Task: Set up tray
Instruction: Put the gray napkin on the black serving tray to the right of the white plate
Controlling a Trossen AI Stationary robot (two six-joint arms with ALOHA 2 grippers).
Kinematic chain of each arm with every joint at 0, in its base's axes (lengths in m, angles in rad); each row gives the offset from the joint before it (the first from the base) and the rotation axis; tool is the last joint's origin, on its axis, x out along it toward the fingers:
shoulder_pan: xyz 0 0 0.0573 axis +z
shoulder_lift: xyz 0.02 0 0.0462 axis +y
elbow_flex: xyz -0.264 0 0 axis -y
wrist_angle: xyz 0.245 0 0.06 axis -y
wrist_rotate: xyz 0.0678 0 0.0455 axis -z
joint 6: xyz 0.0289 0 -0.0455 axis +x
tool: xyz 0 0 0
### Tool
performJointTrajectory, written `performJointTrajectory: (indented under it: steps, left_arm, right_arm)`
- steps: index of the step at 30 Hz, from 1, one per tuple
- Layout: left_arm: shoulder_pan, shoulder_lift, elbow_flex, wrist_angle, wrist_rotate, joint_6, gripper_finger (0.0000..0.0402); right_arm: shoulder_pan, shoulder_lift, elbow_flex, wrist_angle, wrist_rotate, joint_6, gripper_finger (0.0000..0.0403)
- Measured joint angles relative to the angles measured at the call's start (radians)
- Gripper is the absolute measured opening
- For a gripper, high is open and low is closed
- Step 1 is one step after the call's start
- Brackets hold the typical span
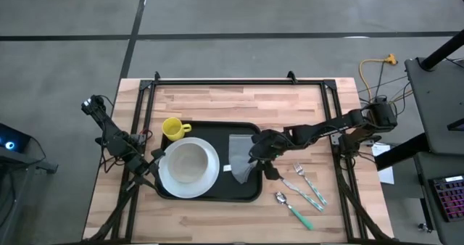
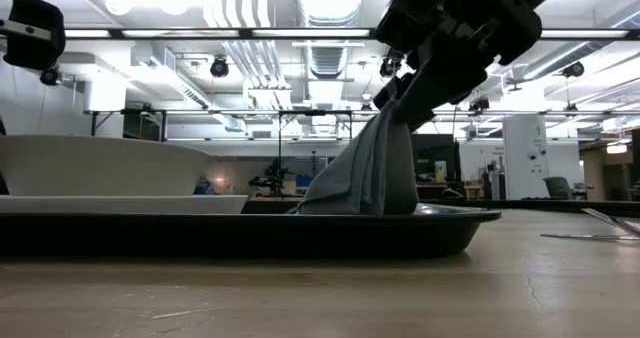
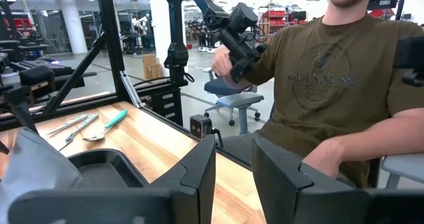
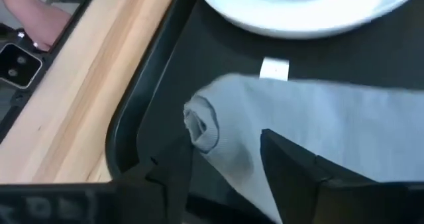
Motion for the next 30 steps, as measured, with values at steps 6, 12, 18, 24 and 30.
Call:
performJointTrajectory:
  steps: [6,12,18,24,30]
  left_arm:
    - [0.000,0.000,0.000,0.000,0.000,0.000,0.0079]
    - [0.000,0.000,0.000,0.000,0.000,0.000,0.0079]
    - [0.000,0.000,0.000,0.000,0.000,0.000,0.0079]
    - [0.000,0.000,0.000,0.000,0.000,0.000,0.0079]
    - [0.000,0.000,0.000,0.000,0.000,0.000,0.0079]
  right_arm:
    - [-0.001,-0.030,0.071,-0.316,0.006,-0.005,0.0189]
    - [-0.001,-0.031,0.173,-0.512,0.008,-0.052,0.0192]
    - [0.000,-0.029,0.170,-0.264,0.009,-0.109,0.0192]
    - [0.000,-0.029,0.148,-0.207,0.011,-0.144,0.0192]
    - [0.003,0.005,0.145,-0.209,0.011,-0.079,0.0192]
